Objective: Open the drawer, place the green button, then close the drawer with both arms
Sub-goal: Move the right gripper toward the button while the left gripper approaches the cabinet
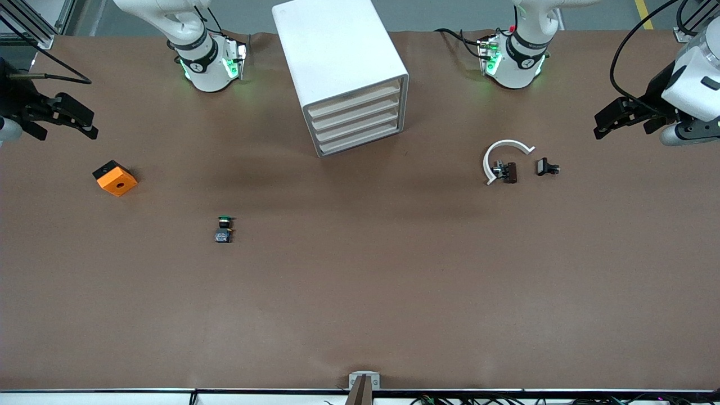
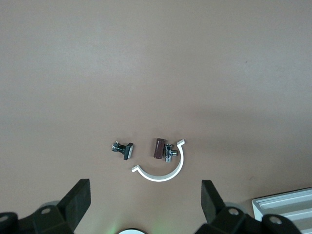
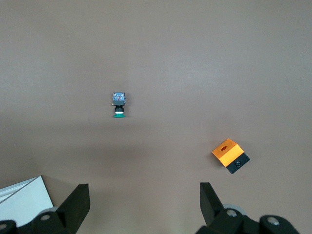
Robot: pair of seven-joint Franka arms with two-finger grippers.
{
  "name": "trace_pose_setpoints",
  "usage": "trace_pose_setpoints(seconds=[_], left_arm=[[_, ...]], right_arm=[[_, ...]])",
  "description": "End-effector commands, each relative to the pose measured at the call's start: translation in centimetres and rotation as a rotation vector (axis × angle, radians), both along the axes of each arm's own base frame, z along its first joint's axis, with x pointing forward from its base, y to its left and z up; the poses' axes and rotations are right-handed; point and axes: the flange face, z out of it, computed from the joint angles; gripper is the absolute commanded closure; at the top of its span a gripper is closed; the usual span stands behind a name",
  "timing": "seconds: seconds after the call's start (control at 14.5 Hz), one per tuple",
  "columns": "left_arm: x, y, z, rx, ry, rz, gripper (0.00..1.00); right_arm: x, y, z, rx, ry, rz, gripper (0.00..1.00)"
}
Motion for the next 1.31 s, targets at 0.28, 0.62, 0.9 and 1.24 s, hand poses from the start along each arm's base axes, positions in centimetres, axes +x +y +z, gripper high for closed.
trace_pose_setpoints(seconds=[0.28, 0.62, 0.9, 1.24], left_arm=[[0.3, 0.5, 0.4, 0.019, 0.004, -0.01, 0.0], [3.4, 1.5, -4.4, 0.011, 0.075, 0.002, 0.0], [6.7, 2.6, -9.5, -0.01, 0.141, 0.042, 0.0], [9.2, 0.2, -16.8, -0.079, 0.231, 0.075, 0.0]], right_arm=[[0.4, 0.0, 0.3, -0.023, -0.002, 0.011, 0.0], [1.2, 1.4, -0.7, -0.022, 0.015, 0.032, 0.0], [3.1, 5.2, -2.8, -0.025, 0.038, 0.097, 0.0], [4.8, 8.1, -7.2, -0.038, 0.117, 0.155, 0.0]])
